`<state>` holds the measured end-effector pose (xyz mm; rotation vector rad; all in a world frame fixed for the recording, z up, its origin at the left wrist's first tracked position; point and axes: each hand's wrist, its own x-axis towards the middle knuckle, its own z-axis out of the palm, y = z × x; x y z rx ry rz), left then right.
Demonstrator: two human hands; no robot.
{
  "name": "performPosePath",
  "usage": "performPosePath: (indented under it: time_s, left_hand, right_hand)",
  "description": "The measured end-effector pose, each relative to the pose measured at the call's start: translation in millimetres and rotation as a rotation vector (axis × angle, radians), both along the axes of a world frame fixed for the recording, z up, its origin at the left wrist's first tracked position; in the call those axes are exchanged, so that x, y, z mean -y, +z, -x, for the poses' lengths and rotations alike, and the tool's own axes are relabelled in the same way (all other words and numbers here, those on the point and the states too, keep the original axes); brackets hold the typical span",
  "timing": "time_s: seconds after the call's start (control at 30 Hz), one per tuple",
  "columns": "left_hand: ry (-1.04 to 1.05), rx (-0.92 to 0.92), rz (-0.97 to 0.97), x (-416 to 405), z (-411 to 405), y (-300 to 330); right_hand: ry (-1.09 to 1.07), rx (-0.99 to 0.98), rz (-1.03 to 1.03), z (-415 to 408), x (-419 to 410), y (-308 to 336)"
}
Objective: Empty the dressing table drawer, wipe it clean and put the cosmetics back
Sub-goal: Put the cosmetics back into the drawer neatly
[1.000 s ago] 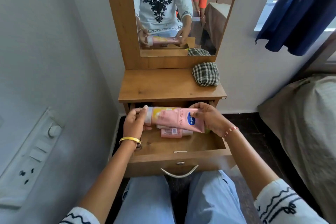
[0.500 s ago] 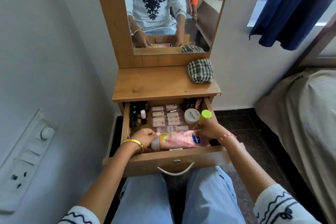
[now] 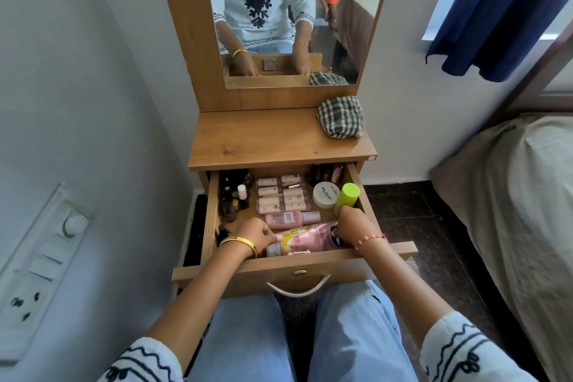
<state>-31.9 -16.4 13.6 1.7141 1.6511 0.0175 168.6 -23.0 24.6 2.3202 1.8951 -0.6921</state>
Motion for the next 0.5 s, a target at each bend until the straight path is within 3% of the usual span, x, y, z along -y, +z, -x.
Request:
performPosePath:
  time_s: [0.5]
  left_hand:
    - [-0.119, 0.062, -0.106, 2.3, 0.2, 6.4]
  right_hand:
    - [0.059, 0.188, -0.114, 3.9, 11.1, 6.5]
